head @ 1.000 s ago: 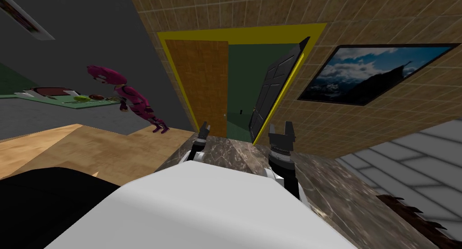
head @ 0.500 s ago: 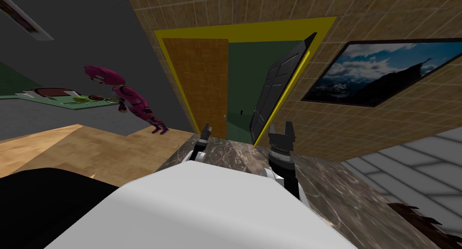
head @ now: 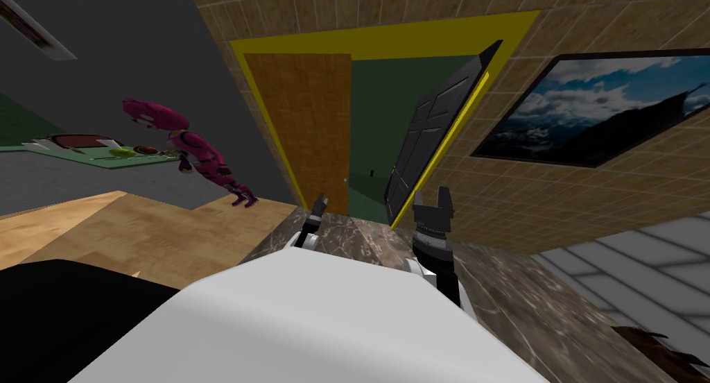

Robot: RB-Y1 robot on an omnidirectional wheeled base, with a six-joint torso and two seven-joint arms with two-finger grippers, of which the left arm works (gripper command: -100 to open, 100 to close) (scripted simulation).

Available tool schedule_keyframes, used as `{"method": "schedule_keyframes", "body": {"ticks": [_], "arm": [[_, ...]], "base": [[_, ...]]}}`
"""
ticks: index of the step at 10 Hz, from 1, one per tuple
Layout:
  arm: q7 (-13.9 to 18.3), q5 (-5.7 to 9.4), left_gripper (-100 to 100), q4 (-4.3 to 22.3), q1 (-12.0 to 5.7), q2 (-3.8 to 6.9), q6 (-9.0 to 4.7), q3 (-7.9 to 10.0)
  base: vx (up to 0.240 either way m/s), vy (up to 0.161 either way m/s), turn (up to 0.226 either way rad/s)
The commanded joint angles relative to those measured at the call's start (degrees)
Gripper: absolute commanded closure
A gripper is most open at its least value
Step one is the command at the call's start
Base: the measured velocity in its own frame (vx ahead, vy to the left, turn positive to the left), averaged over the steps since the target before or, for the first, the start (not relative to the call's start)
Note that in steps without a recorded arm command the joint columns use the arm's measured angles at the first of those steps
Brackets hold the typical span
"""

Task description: Push the door open

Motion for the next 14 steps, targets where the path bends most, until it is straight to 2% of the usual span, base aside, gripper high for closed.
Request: {"method": "schedule_keyframes", "body": {"ticks": [1, 14], "arm": [[0.2, 0.12, -100, 2.3, -0.5, 0.19, -0.5, -0.23], [1.7, 1.14, -100, 22.6, -8.29, 1.04, -3.53, -1.36]], "base": [[0.11, -0.007, 0.014], [0.098, 0.002, 0.016]]}}
